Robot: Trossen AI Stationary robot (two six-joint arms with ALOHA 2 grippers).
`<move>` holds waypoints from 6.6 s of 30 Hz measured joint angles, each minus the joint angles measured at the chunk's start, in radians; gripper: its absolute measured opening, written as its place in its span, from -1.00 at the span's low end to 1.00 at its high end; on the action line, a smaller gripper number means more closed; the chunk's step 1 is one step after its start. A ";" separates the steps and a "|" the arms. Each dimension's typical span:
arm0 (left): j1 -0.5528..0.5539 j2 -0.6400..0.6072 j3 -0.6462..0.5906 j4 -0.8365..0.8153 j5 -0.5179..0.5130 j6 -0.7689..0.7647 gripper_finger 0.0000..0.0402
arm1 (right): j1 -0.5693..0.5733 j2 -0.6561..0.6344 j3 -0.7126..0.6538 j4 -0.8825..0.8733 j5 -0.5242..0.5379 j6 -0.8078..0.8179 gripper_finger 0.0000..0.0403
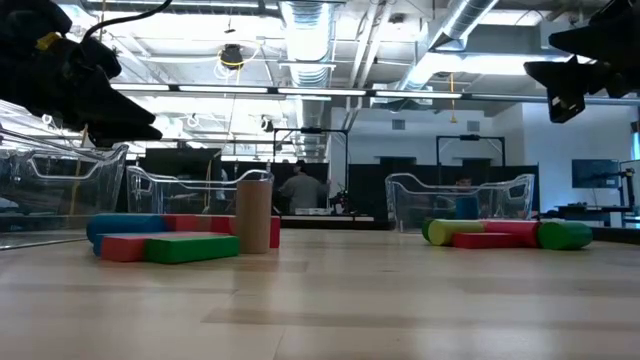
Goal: Sort blocks by size
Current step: Put the blue cylindrical block into the bottom left transparent bin
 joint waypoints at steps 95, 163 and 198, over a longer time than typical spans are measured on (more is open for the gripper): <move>0.000 0.000 -0.002 0.120 -0.013 0.054 0.00 | -0.316 1.065 1.010 -0.867 0.063 -0.071 0.09; 0.000 0.000 0.000 0.043 -0.009 0.071 0.00 | -0.657 1.573 0.972 -0.978 -0.198 -0.063 -0.13; 0.000 0.000 0.000 0.045 -0.009 0.071 0.00 | -0.571 1.562 1.042 -0.992 -0.220 -0.044 -0.17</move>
